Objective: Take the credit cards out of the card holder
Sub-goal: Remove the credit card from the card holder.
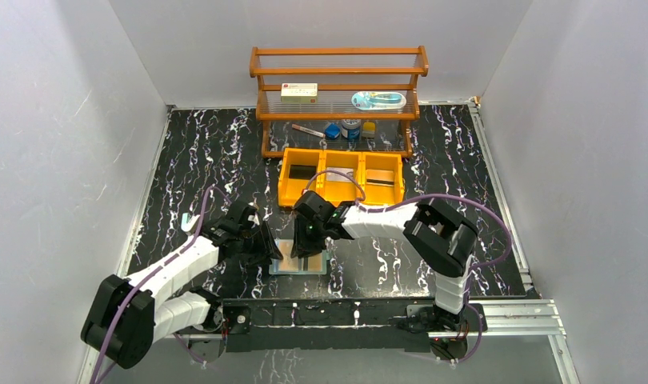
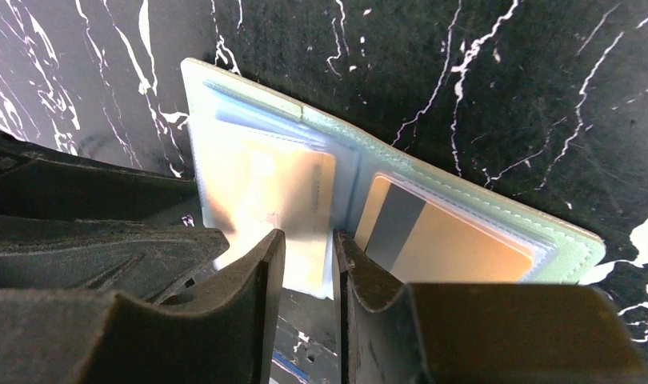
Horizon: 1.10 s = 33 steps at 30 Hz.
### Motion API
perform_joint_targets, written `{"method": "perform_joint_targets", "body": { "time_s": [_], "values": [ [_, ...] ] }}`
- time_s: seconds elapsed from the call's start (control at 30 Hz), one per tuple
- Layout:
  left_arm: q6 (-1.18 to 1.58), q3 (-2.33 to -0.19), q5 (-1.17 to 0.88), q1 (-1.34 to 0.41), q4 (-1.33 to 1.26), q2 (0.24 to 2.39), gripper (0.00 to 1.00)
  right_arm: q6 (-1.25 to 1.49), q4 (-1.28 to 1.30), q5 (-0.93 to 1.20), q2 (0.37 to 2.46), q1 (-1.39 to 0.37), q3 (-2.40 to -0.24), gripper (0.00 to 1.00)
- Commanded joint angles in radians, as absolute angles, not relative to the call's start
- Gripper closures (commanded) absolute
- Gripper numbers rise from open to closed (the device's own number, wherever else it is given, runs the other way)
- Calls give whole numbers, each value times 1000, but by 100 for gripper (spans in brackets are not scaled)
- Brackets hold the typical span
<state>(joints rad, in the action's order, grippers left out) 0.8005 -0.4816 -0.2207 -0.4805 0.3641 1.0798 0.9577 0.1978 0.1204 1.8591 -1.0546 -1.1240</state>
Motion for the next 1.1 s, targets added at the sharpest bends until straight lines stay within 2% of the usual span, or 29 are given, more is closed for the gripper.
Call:
{"method": "perform_joint_targets", "body": {
  "time_s": [0.0,0.2,0.3,0.4,0.63,0.7,0.87,1.07],
  "values": [
    [798,-464,-271,-477,345,1088,60,986,172,140,1860,-1050,-1105,63],
    [794,-454,-297,-477,331,1112,69,989,123,174,1858,-1047,-1080,64],
    [789,-461,-304,-477,328,1116,72,1006,88,201,1878,-1044,-1072,74],
    [782,-474,-304,-476,336,1113,72,1017,109,179,1880,-1038,-1069,83],
    [795,-514,-305,-477,340,1068,69,1053,28,222,1855,-1012,-999,88],
    [798,-530,-304,-477,345,1056,65,1061,28,225,1855,-1006,-990,88],
    [810,-555,-216,-477,422,1047,43,1066,40,213,1849,-996,-979,88],
    [807,-583,-164,-477,471,1051,41,1073,46,202,1841,-989,-965,88]
  ]
}}
